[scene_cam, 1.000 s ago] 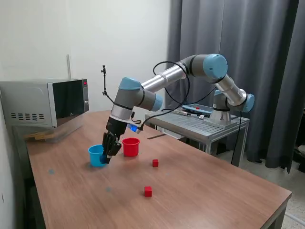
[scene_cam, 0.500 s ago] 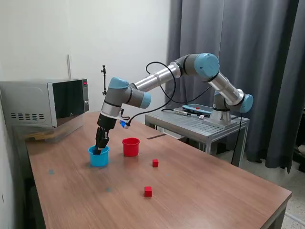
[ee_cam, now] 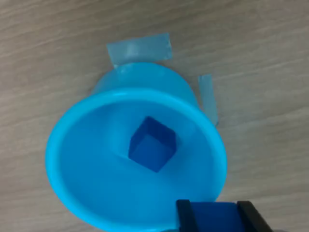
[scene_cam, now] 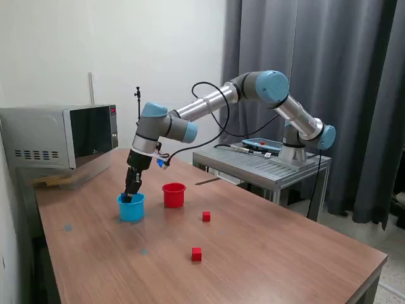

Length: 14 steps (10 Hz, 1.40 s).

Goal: Place red objects in the red bin, and blue objects in the blue bin.

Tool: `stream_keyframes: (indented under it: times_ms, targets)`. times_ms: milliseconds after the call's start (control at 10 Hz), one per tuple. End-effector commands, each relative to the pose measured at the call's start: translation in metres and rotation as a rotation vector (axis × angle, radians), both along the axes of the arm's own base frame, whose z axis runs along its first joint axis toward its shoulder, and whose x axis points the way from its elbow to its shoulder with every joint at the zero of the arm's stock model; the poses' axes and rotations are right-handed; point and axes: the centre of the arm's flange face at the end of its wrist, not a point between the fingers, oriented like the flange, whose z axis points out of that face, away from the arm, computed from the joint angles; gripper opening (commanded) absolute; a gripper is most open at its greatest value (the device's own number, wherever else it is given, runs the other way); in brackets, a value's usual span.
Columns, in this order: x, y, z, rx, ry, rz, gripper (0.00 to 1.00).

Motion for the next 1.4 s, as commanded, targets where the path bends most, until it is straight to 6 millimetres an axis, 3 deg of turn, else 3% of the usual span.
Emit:
stream_keyframes:
  times_ms: [0,200,400,800,1300]
  targets:
    - [0.003,0.0,-0.006,-0.003,-0.013,0.0,0.0]
    - [0.006,0.0,0.004,-0.004,-0.017,-0.002,0.0]
    - [0.015,0.017,0.016,-0.003,-0.019,-0.024,0.0]
    - [0.019,0.017,0.01,-0.009,-0.032,-0.026,0.0]
    - [0.023,0.033,0.005,-0.012,-0.042,-0.046,0.0]
